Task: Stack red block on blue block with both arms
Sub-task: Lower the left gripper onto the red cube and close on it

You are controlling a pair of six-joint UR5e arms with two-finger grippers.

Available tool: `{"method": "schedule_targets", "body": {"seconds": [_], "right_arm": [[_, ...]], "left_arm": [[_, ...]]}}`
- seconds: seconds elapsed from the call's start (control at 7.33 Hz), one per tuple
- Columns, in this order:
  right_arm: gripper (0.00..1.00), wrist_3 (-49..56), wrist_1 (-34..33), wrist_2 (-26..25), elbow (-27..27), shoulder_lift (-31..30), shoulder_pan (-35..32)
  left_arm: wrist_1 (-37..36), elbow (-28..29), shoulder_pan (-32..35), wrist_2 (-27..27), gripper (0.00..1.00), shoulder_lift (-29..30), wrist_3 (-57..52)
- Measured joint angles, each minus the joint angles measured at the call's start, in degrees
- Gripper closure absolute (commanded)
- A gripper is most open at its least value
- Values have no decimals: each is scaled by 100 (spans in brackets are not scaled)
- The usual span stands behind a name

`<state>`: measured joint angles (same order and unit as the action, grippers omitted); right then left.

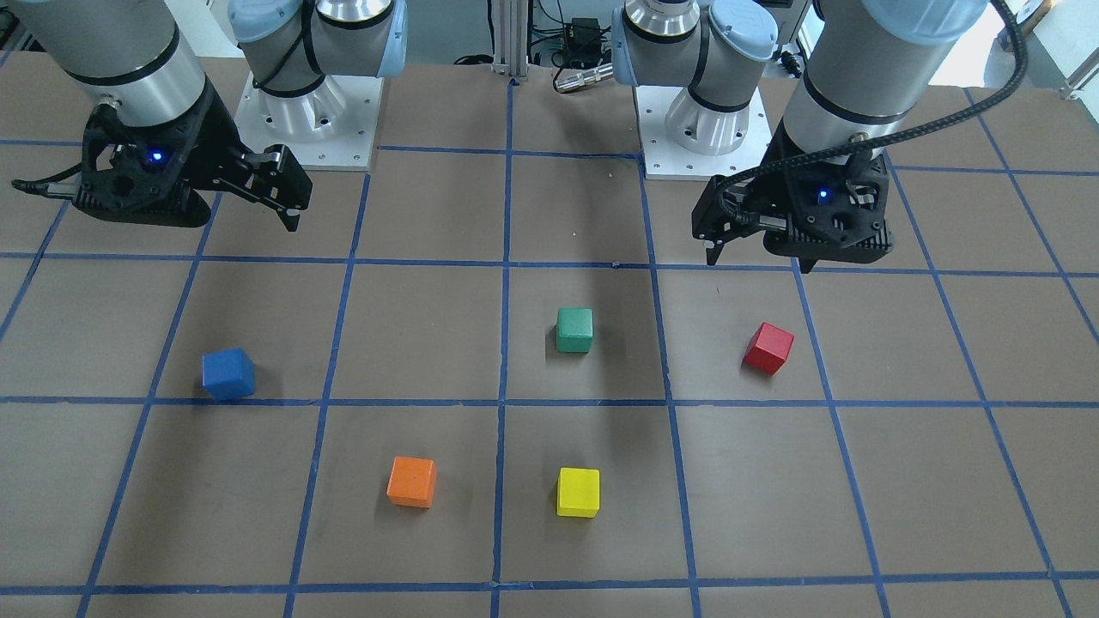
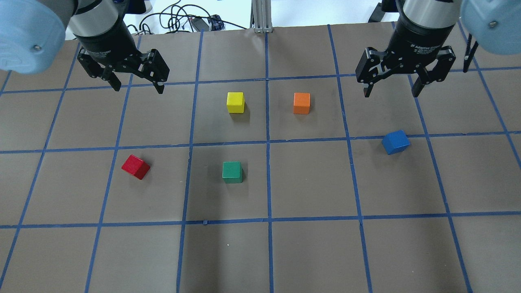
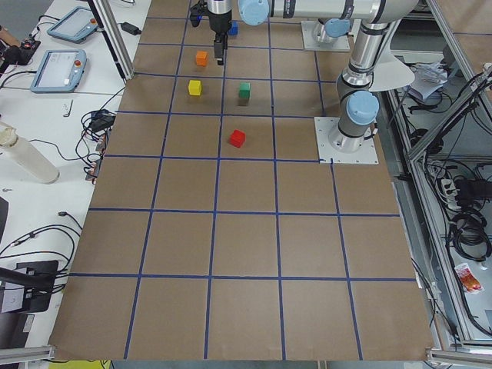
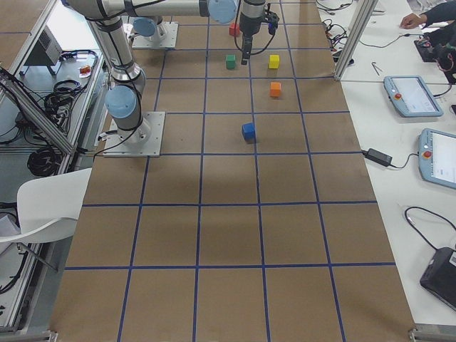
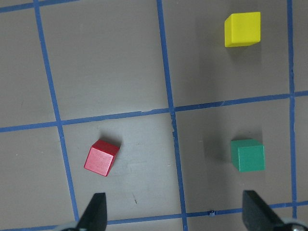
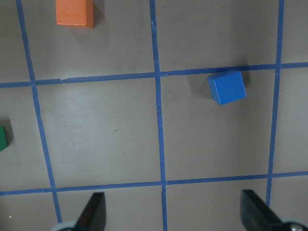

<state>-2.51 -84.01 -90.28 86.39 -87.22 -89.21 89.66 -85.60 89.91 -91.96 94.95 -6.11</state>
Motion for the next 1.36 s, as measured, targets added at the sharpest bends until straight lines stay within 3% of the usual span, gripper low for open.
{"method": "schedule_targets", "body": {"seconds": [0.41, 0.68, 1.09, 1.36], "right_arm": [[0, -4, -6, -66, 7, -18, 0], [0, -4, -12, -70, 2, -21, 0], [0, -4, -19, -76, 22, -15, 3], [0, -4, -19, -58, 17, -19, 1]], "left_arm": [[-42, -287, -12, -57, 0, -100, -351], [-327, -819, -284, -175, 0, -68, -1577], [-1485, -1985, -1419, -178, 0, 109, -3410], [-2674, -2766, -1730, -169, 0, 259, -3878]]}}
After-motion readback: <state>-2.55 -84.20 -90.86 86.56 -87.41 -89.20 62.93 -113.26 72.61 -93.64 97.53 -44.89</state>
